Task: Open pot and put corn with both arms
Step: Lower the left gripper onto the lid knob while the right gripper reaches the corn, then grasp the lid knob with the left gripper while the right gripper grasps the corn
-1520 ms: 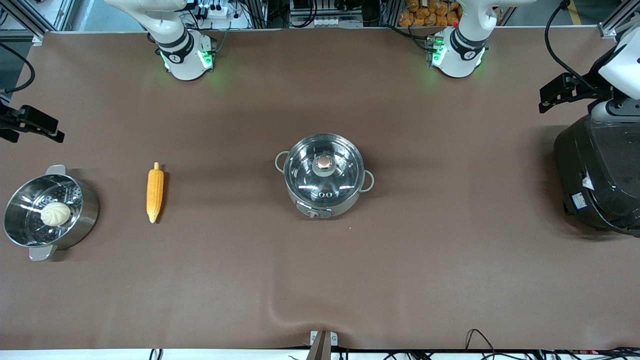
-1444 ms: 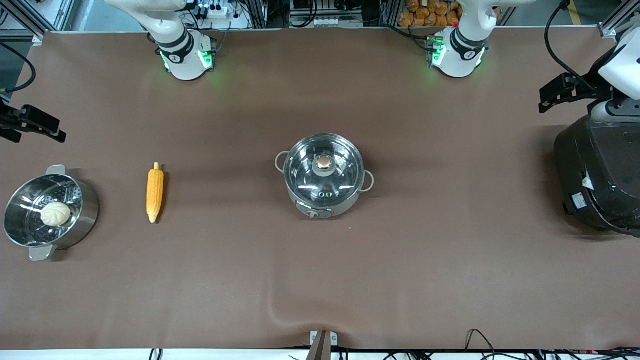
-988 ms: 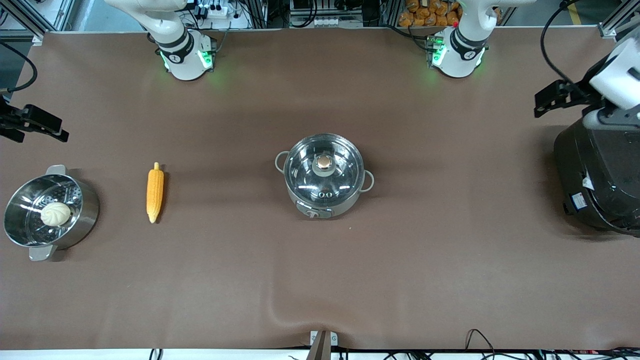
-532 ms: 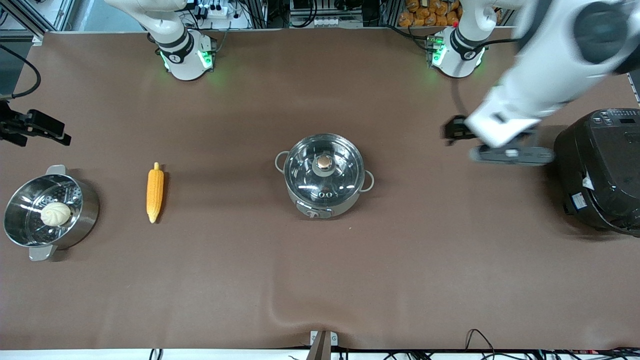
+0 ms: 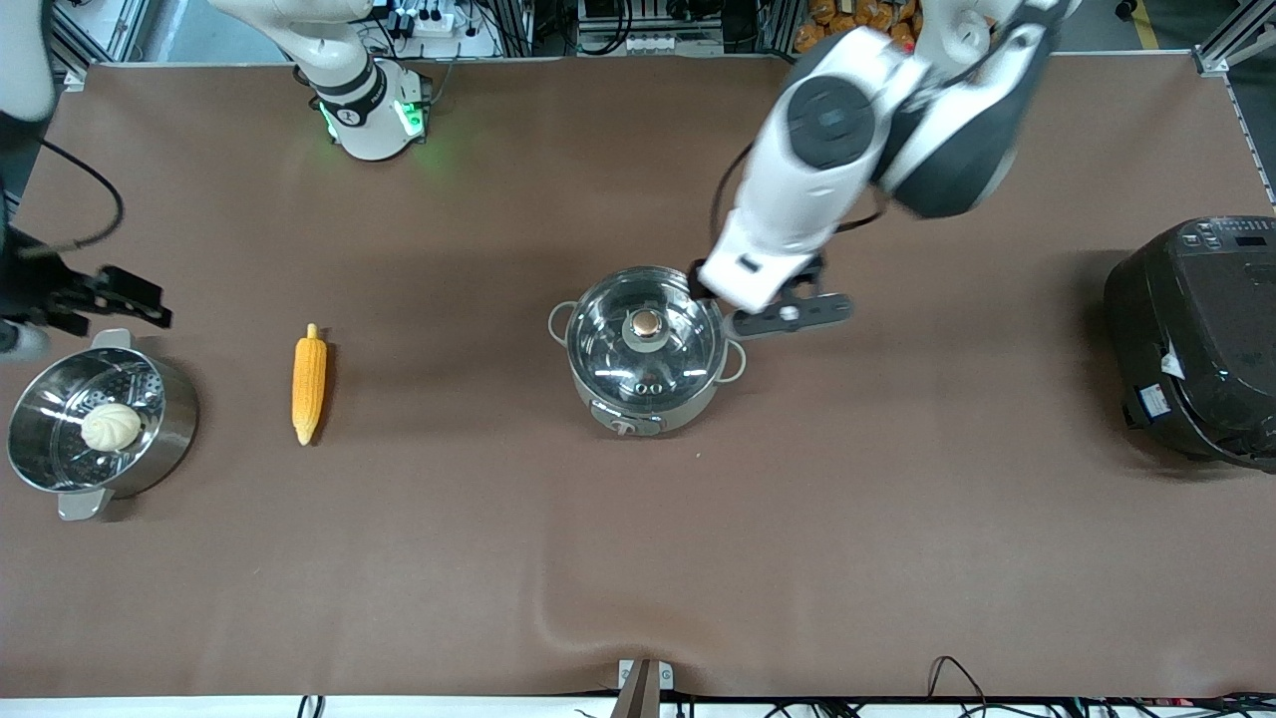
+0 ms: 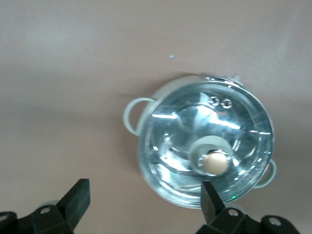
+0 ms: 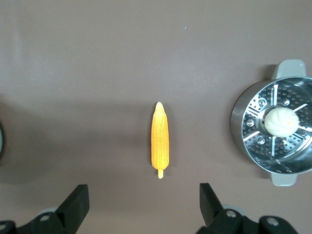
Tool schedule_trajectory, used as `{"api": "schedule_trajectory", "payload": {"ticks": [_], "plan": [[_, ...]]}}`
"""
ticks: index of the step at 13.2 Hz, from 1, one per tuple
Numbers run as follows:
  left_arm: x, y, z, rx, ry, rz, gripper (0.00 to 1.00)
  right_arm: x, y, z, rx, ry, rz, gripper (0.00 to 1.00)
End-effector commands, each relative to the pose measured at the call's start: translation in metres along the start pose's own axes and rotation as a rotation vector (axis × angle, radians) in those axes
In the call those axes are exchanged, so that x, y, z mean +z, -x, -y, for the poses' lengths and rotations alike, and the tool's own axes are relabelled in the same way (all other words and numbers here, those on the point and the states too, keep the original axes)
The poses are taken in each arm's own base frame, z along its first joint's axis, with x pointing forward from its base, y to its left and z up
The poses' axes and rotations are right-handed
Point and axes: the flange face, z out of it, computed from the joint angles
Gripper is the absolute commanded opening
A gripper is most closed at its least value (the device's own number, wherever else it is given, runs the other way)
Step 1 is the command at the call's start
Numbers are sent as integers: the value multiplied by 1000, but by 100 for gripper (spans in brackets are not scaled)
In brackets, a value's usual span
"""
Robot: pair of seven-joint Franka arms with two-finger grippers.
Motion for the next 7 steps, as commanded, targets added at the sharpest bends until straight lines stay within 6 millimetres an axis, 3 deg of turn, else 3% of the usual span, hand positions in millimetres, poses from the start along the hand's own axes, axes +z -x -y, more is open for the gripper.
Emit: {"api": "schedule_trajectory", "payload": {"ticks": [1, 4, 7], "plan": [[30, 5, -38, -62, 28, -6, 100, 26, 6, -2, -12, 1, 24, 100], [64, 12, -57, -50, 22, -4, 100, 85, 13, -4, -11, 1, 39, 100], [90, 22, -72, -53, 5, -26, 100, 164, 26, -2, -14, 8, -16, 100]]}}
